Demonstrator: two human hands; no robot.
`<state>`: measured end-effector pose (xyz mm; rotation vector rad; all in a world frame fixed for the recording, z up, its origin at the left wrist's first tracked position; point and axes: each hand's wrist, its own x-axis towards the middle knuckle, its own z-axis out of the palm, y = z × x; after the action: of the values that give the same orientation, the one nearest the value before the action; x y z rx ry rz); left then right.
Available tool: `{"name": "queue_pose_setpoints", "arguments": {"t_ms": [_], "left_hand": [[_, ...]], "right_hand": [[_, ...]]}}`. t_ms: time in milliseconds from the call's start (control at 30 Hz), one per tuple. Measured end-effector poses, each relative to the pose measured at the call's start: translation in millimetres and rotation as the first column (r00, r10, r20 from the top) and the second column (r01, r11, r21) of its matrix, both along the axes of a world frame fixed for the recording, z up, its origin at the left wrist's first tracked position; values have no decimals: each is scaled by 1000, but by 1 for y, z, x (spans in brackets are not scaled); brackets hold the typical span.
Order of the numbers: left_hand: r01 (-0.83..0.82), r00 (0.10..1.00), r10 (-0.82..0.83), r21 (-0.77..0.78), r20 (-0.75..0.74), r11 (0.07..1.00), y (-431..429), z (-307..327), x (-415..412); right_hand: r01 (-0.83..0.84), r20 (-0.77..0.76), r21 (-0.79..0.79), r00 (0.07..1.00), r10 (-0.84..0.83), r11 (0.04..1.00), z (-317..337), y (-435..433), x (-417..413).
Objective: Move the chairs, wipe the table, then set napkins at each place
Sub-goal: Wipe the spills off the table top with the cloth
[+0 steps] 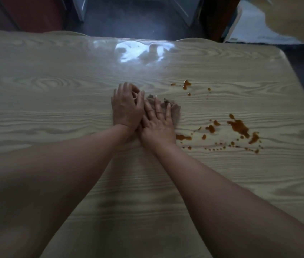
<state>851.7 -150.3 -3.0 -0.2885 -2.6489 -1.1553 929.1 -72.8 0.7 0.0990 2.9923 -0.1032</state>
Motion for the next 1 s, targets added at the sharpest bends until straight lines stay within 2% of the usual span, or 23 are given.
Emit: {"name": "queue_pose_setpoints", "arguments": {"t_ms": [167,333,467,767,1000], "left_hand": [[-149,988,148,38,42,988,21,-3,-8],[-67,996,73,-93,60,993,24,-8,-6],[-63,997,58,-133,-41,989,26,-6,-8],[-47,999,43,-121,-31,992,25,-6,-7],[-21,1000,21,-44,0,999,24,0,-4]], "right_hand": [[39,38,38,998,-41,999,0,26,-52],[106,69,-13,992,-105,994,5,54,-94],[170,87,-8,982,-169,985,8,76,-112],[422,80,-59,905,-417,905,10,96,-88],[314,85,-74,948,-308,946,12,62,-23]]}}
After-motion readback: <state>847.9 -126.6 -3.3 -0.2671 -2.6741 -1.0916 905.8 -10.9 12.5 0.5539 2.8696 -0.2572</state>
